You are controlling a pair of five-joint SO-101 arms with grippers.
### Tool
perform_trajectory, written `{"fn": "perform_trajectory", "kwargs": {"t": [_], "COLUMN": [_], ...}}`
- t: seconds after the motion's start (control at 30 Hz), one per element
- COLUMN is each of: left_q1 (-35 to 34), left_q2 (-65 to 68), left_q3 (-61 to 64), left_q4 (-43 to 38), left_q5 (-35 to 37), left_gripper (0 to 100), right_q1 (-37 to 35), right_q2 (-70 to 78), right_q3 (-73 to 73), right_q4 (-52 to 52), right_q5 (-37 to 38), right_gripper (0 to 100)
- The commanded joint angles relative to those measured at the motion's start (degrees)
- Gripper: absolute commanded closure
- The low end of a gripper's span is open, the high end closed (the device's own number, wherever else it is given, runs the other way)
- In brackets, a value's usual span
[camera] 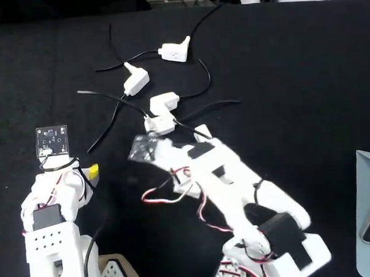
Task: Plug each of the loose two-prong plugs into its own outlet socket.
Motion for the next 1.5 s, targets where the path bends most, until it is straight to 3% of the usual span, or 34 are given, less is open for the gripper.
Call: {"fn": "perform_trajectory", "kwargs": {"t": [0.0, 0.13, 0.23, 0.33, 0.5, 1.17, 1.47], "left_q1": [0.92, 0.92, 0.84, 0.84, 0.84, 0.84, 0.66], "left_q2": [-0.62, -0.62, -0.62, -0.62, -0.62, -0.62, -0.62], "left_q3": [-0.40, -0.40, -0.40, -0.40, -0.40, -0.40, -0.40], "left_q4": [-1.49, -1.49, -1.49, -1.49, -1.49, -1.49, -1.49], "left_q5": [-0.09, -0.09, -0.09, -0.09, -0.09, -0.09, -0.09], "left_gripper": [72, 72, 72, 72, 72, 72, 72], "right_q1": [2.37, 0.79, -0.35, -0.53, -0.26, 5.80, 6.15], "right_q2": [-4.88, -5.67, -6.11, -6.11, -6.11, -5.67, -6.02], "right_q3": [-3.21, -2.95, -2.86, -4.09, -5.49, -2.24, -1.27], "right_q4": [4.75, 4.66, 5.80, 9.85, 13.89, 13.01, 8.44], "right_q5": [-6.77, -16.62, -22.42, -23.30, -23.30, -7.03, -6.42], "right_gripper": [98.7, 98.0, 88.4, 79.6, 79.4, 79.3, 79.3]}}
